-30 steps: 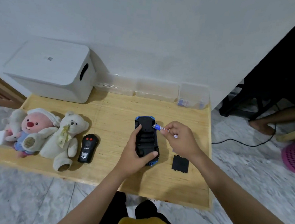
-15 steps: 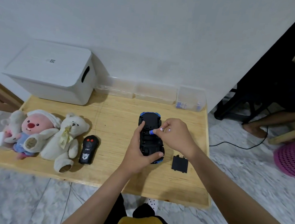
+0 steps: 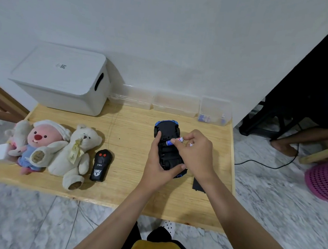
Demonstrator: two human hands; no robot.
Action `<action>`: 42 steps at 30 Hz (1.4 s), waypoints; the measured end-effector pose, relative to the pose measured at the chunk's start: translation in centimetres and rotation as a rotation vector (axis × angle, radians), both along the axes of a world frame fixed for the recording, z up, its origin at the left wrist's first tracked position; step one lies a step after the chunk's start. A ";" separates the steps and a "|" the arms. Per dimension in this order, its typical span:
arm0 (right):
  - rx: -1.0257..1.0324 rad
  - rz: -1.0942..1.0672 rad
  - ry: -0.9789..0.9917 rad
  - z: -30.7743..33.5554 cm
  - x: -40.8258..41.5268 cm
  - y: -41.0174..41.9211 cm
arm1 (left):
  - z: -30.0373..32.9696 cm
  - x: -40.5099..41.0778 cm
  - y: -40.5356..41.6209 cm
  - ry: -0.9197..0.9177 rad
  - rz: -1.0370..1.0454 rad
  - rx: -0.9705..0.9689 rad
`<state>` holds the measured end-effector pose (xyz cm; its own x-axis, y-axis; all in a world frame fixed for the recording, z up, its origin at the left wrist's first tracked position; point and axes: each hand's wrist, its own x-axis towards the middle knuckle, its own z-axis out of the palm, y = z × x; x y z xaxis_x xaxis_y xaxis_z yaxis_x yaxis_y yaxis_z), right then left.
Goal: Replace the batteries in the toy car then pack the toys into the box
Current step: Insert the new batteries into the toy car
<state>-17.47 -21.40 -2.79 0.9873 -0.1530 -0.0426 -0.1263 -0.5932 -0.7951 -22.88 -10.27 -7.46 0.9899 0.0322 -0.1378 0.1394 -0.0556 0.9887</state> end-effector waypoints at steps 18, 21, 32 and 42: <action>0.234 0.032 0.017 0.2 0.8 -1.4 | 1.1 1.0 1.1 0.011 -0.112 0.022; 0.216 0.049 0.003 0.4 1.0 -1.7 | 1.3 1.3 1.2 0.038 -0.172 0.002; 0.103 0.075 0.008 0.2 1.4 -2.3 | 1.2 2.0 2.1 0.161 -0.246 -0.161; 0.167 0.096 0.011 0.8 1.4 -2.4 | 2.1 2.7 2.2 0.149 -0.171 -0.088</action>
<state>-16.04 -23.82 -2.01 0.9964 -0.0481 -0.0699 -0.0843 -0.4629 -0.8824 -20.22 -8.05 -5.37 0.9486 -0.1524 -0.2774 0.2799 -0.0051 0.9600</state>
